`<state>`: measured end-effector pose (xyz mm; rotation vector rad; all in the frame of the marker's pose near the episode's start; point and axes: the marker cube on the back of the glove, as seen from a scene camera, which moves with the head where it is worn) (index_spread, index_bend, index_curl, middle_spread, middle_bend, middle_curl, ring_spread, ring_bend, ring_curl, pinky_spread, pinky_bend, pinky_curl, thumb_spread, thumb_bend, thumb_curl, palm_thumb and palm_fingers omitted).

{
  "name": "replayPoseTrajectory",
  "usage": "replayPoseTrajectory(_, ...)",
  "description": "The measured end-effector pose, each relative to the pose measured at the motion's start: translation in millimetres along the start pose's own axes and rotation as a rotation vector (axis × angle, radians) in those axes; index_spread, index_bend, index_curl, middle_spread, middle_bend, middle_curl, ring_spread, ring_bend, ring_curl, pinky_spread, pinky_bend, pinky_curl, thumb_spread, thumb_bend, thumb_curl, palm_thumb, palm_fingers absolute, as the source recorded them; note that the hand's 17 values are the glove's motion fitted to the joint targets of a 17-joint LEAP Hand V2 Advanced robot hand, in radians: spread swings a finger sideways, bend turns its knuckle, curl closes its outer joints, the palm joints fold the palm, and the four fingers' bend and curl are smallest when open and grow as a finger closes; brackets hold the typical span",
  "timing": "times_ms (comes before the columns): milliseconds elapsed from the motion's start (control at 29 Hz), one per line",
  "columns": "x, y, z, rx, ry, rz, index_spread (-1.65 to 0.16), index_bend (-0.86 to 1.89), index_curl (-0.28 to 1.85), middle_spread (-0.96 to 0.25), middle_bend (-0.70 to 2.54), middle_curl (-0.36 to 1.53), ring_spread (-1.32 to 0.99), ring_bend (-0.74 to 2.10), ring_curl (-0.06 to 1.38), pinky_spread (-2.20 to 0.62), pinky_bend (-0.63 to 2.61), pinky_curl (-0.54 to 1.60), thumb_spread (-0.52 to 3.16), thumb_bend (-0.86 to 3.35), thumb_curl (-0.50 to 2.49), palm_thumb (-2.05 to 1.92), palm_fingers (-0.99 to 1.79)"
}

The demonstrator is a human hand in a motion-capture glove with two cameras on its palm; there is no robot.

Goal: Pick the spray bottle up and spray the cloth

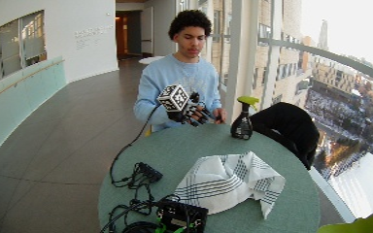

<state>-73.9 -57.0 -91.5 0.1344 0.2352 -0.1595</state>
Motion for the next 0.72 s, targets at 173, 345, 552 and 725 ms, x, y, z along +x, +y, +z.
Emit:
replayPoseTrajectory(173, 17.5, 44.3, -2.9, -0.008, 0.138, 0.027, -0.31, 0.12, 0.3, -0.08, 0.38, 0.45, -0.08, 0.39, 0.38, 0.16, 0.18, 0.31, 1.14, -0.02, 0.35, 0.75, 0.84)
replayPoseTrajectory(345, 37.4, 69.6, -0.9, -0.037, 0.176, 0.059, -0.31, 0.13, 0.3, -0.08, 0.38, 0.45, -0.08, 0.37, 0.38, 0.16, 0.17, 0.3, 1.16, -0.02, 0.35, 0.75, 0.86)
replayPoseTrajectory(552, 53.2, 87.8, -5.4, -0.074, 0.212, 0.092, -0.31, 0.14, 0.3, -0.08, 0.38, 0.45, -0.08, 0.37, 0.38, 0.17, 0.16, 0.3, 1.17, -0.01, 0.35, 0.76, 0.86)
replayPoseTrajectory(725, 56.3, 96.9, -11.6, -0.059, 0.212, 0.102, -0.31, 0.14, 0.31, -0.08, 0.39, 0.45, -0.08, 0.35, 0.37, 0.17, 0.16, 0.29, 1.18, -0.02, 0.35, 0.75, 0.86)
